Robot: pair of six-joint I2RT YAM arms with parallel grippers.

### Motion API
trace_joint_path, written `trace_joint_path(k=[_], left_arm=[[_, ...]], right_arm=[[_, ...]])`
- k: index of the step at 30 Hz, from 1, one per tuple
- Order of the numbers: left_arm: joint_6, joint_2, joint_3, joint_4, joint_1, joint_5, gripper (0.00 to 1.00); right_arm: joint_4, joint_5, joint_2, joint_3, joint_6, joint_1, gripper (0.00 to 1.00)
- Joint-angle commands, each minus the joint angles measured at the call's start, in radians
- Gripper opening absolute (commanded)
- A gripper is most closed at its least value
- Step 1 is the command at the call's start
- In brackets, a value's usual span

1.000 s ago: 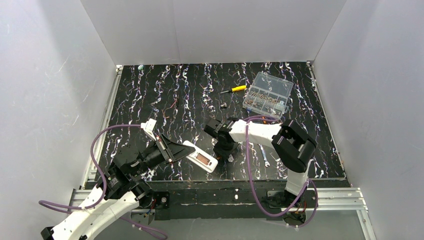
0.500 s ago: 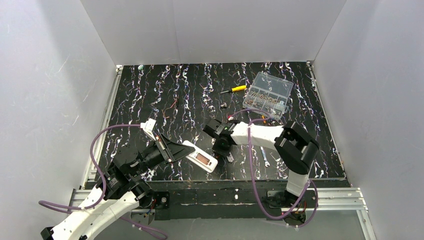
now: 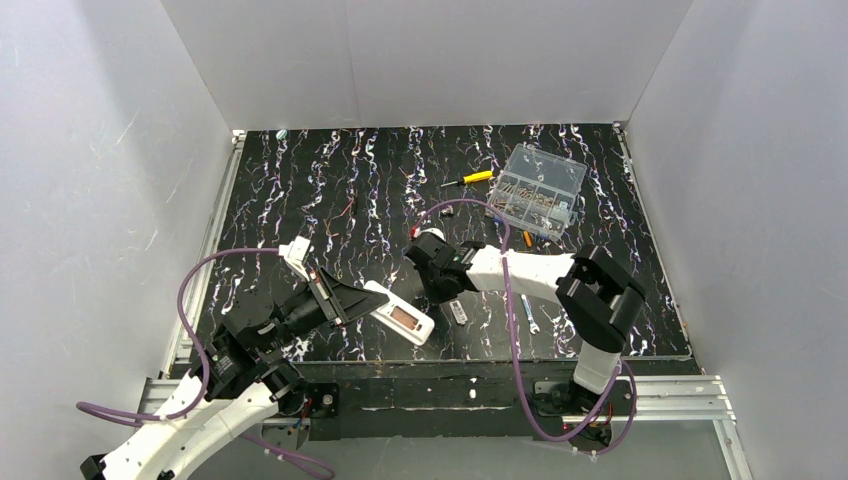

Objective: Load the batteries into the remote control

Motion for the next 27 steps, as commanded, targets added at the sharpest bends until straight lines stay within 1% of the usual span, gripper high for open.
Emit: trace_joint_path(k=[1, 5, 12, 15, 20, 24, 27], left_arm=[[0.016, -0.011, 0.049, 0.052, 0.0, 0.019, 0.0], [0.02, -0.022, 0.05, 0.039, 0.001, 0.01, 0.0], [0.02, -0.012, 0.056, 0.044, 0.002, 0.01, 0.0], [0.021, -0.01, 0.057, 0.042, 0.002, 0.009, 0.0], [0.021, -0.005, 0.061, 0.043, 0.001, 0.014, 0.0], [0.02, -0.003, 0.062, 0.046, 0.001, 0.014, 0.0], [0.02, 0.0, 0.062, 0.048, 0.002, 0.014, 0.0]], right_arm=[[0.011, 0.015, 0.021, 0.008, -0.217, 0.006, 0.19], [0.071, -0.014, 0.001, -0.046, -0.253, 0.006, 0.31], [0.093, -0.034, 0.007, -0.062, -0.253, 0.006, 0.43], [0.09, -0.027, -0.001, -0.07, -0.243, 0.006, 0.45], [0.075, -0.012, -0.018, -0.09, -0.208, 0.007, 0.45], [0.075, 0.0, -0.042, -0.115, -0.189, 0.007, 0.44], [0.073, 0.003, -0.052, -0.127, -0.185, 0.007, 0.41]])
